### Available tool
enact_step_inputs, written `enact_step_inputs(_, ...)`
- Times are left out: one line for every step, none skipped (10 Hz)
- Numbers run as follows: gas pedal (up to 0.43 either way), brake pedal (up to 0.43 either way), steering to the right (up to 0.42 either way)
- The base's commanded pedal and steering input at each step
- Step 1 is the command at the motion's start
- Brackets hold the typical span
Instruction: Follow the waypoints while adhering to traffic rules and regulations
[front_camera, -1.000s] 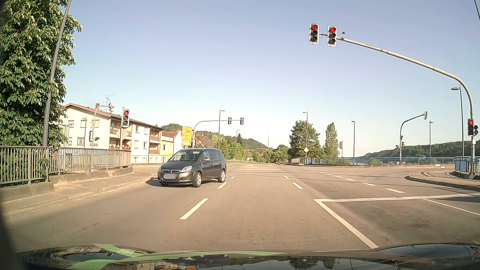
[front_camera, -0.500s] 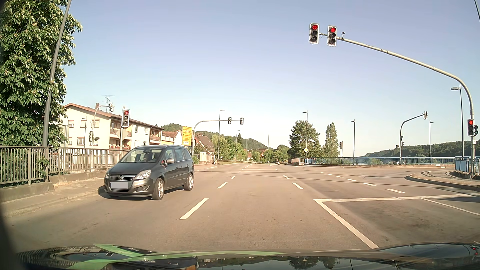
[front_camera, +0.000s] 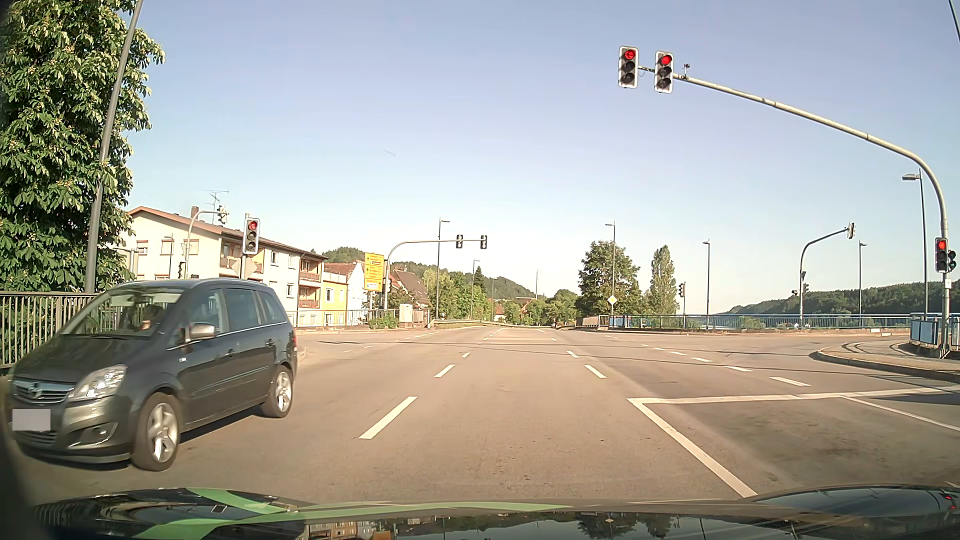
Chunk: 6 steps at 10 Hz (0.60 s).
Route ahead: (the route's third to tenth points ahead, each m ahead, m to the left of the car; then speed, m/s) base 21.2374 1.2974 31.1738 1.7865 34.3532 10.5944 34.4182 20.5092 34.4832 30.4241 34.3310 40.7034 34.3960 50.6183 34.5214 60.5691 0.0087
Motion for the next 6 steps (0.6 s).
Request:
enact_step_inputs(0.000,0.220,-0.003)
enact_step_inputs(0.000,0.226,-0.003)
enact_step_inputs(0.000,0.220,-0.003)
enact_step_inputs(0.000,0.220,-0.004)
enact_step_inputs(0.000,0.220,-0.004)
enact_step_inputs(0.000,0.226,-0.004)
